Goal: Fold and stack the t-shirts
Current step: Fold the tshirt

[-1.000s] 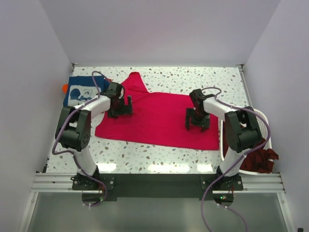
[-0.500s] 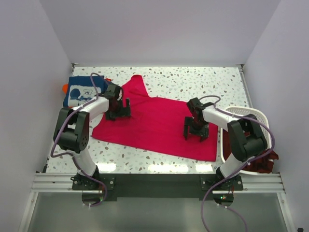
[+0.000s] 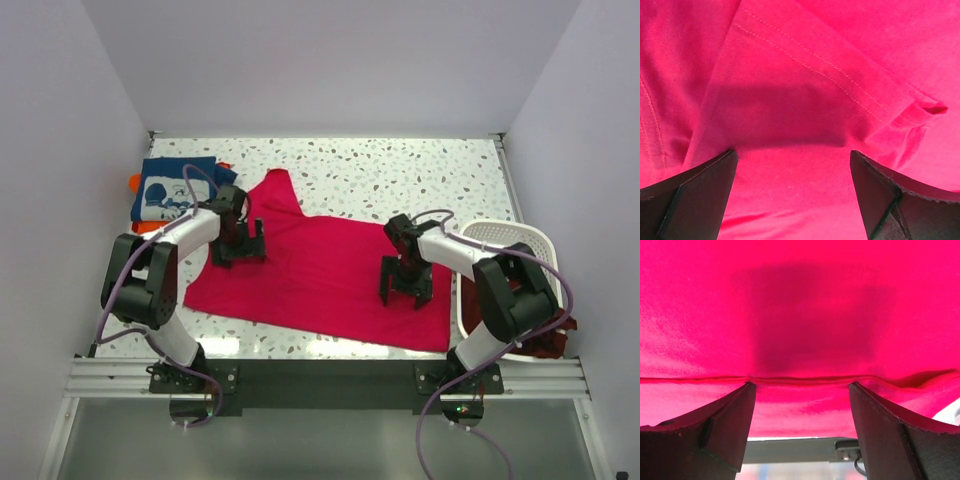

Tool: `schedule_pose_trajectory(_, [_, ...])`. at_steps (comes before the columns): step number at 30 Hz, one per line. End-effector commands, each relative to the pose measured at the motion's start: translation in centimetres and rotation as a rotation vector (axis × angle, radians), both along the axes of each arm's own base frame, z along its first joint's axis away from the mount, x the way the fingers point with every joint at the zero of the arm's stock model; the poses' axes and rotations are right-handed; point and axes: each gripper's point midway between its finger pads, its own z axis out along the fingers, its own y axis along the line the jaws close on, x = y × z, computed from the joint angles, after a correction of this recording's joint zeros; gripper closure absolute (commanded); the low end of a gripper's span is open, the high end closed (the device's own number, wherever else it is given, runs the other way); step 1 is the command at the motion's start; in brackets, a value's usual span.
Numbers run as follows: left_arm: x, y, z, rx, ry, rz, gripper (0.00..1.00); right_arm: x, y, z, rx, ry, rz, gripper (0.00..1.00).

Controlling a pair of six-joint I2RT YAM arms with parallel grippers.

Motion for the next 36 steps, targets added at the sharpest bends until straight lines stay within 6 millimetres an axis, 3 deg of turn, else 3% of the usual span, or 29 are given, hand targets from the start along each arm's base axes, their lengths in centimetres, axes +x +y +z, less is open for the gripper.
schedule_pose_trajectory(1, [-1.8,0.8,1.0,0.011,0.06,0.027,0.0,-2.6,-0.9,0.6,-0.045,0.089,-0.012,0.21])
schedule_pose_trajectory(5, [2.4,-0.2,5.7,-0.017,-0.071,0.019,0.0,0.0,-0.7,4.2,-0.061,0.013,0.011,0.2])
schedule_pose_trajectory(6, [3.0,-0.4,6.3,-0.025,-0.078,0.017,0.0,1.9,-0.4,5.7,-0.066,-0.048,0.015,0.19])
schedule_pose_trajectory(7, [4.6,-1.0,8.1,-0.042,-0.129,0.011,0.0,2.3,-0.6,6.4,-0.085,-0.051,0.017,0.18])
schedule_pose_trajectory(9, [5.9,-1.9,8.9,-0.065,-0.154,-0.004,0.0,4.7,-0.2,8.4,-0.08,-0.117,0.018,0.17])
schedule_pose_trajectory(11, [7.6,-3.1,10.4,-0.094,-0.202,-0.024,0.0,6.2,-0.3,8.9,-0.095,-0.131,0.02,0.16])
schedule_pose_trajectory(15, [11.3,-5.3,10.2,-0.106,-0.243,-0.079,0.0,10.2,-1.0,9.3,-0.088,-0.166,-0.017,0.16])
schedule_pose_trajectory(16, [13.0,-6.1,11.4,-0.112,-0.288,-0.094,0.0,11.1,-1.2,9.2,-0.081,-0.176,-0.027,0.16])
schedule_pose_trajectory(17, [13.8,-6.5,10.1,-0.103,-0.265,-0.106,0.0,12.0,-2.0,8.8,-0.081,-0.167,-0.049,0.16])
schedule_pose_trajectory(18, [14.5,-7.3,10.1,-0.105,-0.274,-0.121,0.01,12.6,-2.5,8.6,-0.076,-0.168,-0.065,0.16])
schedule_pose_trajectory(19, [16.2,-7.9,11.4,-0.111,-0.319,-0.126,0.02,13.3,-2.9,8.3,-0.067,-0.175,-0.082,0.16])
schedule_pose_trajectory(20, [17.0,-8.4,11.3,-0.111,-0.328,-0.134,0.04,13.9,-3.4,8.1,-0.059,-0.179,-0.094,0.17])
schedule_pose_trajectory(21, [17.8,-8.7,10.0,-0.1,-0.312,-0.147,0.04,14.6,-4.7,7.5,-0.064,-0.171,-0.128,0.17])
schedule_pose_trajectory(23, [20.0,-9.3,11.1,-0.086,-0.367,-0.149,0.07,15.9,-5.6,7.4,-0.058,-0.18,-0.136,0.17])
schedule_pose_trajectory(24, [20.4,-9.3,9.5,-0.072,-0.33,-0.149,0.08,16.3,-6.4,7.3,-0.059,-0.174,-0.149,0.17])
schedule_pose_trajectory(25, [21.6,-9.5,10.8,-0.066,-0.367,-0.143,0.09,16.5,-6.8,6.9,-0.063,-0.156,-0.151,0.17])
schedule_pose_trajectory(26, [22.1,-9.4,9.8,-0.051,-0.355,-0.142,0.11,17.2,-7.0,7.1,-0.065,-0.167,-0.143,0.17])
schedule_pose_trajectory(30, [23.2,-8.6,8.8,0.003,-0.364,-0.118,0.13,18.2,-7.6,6.2,-0.052,-0.147,-0.142,0.17])
schedule_pose_trajectory(36, [22.1,-8.4,5.0,0.011,-0.279,-0.095,0.16,18.3,-8.6,4.1,-0.062,-0.089,-0.131,0.17])
